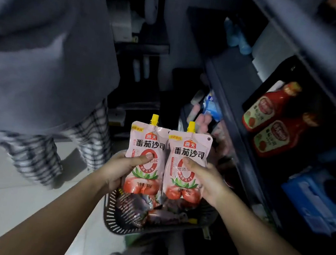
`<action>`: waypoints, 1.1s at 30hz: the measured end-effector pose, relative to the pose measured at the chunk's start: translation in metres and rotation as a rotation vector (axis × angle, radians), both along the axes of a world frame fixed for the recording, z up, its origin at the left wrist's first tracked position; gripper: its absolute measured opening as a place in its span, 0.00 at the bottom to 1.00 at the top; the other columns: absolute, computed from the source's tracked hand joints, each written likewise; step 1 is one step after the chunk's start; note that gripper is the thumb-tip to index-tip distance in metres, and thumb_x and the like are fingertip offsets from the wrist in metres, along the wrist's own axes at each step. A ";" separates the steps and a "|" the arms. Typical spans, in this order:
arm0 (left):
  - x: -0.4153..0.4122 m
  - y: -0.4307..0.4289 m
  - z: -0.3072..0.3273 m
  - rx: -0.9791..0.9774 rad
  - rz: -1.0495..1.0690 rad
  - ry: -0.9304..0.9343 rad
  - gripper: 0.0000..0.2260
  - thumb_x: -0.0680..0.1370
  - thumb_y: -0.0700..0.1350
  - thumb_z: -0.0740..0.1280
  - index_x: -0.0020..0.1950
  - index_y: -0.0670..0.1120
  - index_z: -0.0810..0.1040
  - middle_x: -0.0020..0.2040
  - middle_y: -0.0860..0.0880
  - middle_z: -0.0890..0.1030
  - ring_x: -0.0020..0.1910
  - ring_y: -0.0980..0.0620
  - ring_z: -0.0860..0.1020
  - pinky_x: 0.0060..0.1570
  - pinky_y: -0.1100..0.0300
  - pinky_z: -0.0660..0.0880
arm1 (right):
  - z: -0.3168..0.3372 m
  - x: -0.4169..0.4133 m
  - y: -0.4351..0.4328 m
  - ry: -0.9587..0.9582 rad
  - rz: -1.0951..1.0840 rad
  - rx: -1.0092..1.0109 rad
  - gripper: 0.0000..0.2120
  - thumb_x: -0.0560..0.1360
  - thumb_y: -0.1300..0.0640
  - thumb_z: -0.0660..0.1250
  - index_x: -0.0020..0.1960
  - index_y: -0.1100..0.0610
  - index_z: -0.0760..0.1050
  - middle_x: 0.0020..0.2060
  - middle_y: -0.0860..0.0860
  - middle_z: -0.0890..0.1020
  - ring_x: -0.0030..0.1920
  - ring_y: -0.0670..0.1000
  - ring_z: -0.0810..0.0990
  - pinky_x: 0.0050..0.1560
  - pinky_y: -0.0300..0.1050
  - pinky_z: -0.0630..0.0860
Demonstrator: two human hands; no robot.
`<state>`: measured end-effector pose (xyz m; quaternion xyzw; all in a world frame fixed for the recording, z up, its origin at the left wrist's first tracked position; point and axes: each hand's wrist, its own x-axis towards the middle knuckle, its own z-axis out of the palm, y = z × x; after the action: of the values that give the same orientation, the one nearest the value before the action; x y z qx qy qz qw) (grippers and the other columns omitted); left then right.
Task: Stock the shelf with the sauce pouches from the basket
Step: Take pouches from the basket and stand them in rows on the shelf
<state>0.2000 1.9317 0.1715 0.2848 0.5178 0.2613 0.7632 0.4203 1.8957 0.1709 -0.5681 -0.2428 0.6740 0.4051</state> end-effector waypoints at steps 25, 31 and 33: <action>0.053 -0.126 0.277 0.616 -0.622 -0.438 0.11 0.64 0.41 0.71 0.46 0.44 0.84 0.45 0.44 0.86 0.41 0.48 0.85 0.36 0.58 0.81 | 0.268 -0.030 -0.254 -0.322 -0.699 0.700 0.12 0.63 0.55 0.73 0.45 0.56 0.82 0.43 0.53 0.87 0.43 0.52 0.86 0.38 0.42 0.81; 0.101 -0.210 0.310 0.598 -0.784 -0.584 0.14 0.63 0.41 0.72 0.48 0.44 0.82 0.45 0.44 0.86 0.41 0.47 0.85 0.36 0.57 0.81 | 0.301 -0.016 -0.363 -0.465 -0.899 0.726 0.13 0.62 0.53 0.73 0.46 0.55 0.83 0.44 0.54 0.86 0.45 0.54 0.86 0.40 0.45 0.82; 0.118 -0.244 0.317 0.594 -0.849 -0.612 0.17 0.62 0.41 0.73 0.50 0.44 0.82 0.47 0.44 0.86 0.44 0.46 0.85 0.39 0.56 0.81 | 0.307 -0.013 -0.406 -0.482 -0.980 0.721 0.17 0.61 0.53 0.73 0.49 0.56 0.82 0.46 0.56 0.86 0.47 0.55 0.85 0.43 0.47 0.83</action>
<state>0.3177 1.6881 0.4886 0.5797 0.0201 0.1373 0.8029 0.4078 1.4897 0.4783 -0.5764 -0.2508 0.1415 0.7647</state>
